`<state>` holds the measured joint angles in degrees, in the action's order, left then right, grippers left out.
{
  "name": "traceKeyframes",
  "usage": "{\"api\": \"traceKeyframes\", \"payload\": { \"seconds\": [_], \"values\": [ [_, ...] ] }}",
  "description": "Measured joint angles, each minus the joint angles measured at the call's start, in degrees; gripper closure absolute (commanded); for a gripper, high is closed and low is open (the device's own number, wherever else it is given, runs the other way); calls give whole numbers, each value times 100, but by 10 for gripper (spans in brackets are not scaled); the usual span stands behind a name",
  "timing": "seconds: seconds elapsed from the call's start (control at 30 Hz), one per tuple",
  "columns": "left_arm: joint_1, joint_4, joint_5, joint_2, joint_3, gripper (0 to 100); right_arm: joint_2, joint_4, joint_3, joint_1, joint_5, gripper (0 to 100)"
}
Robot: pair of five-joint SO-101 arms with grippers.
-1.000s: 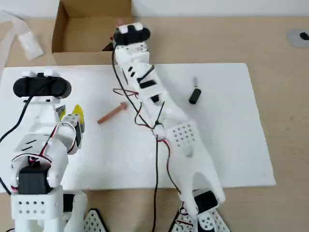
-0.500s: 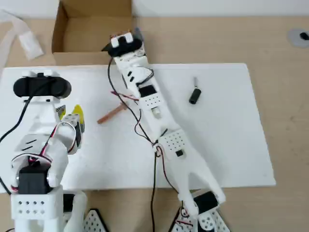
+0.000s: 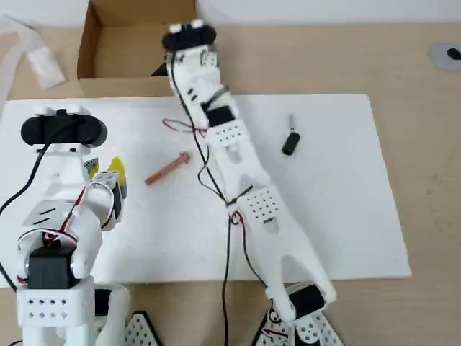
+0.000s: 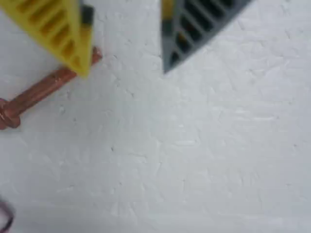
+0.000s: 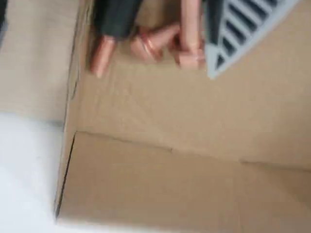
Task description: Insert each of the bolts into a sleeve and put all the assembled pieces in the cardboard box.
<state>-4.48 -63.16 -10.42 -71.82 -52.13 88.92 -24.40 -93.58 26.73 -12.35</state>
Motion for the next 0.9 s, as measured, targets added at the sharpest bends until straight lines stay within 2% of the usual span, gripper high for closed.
{"api": "traceKeyframes", "payload": {
  "seconds": [0.27, 0.47, 0.7, 0.9],
  "values": [
    [0, 0, 0, 202, -70, 892, -1380, -1319, 0, 0, -114, 670],
    [62, 0, -176, 1301, 9, 866, -2233, -2936, 0, -343, -158, 670],
    [730, -396, -1424, 3437, 1143, 865, -3411, -5266, -9, -1240, -158, 670],
    [879, -563, -2286, 5178, 2488, 866, -4088, -7297, -9, -1758, -158, 670]
  ]
}}
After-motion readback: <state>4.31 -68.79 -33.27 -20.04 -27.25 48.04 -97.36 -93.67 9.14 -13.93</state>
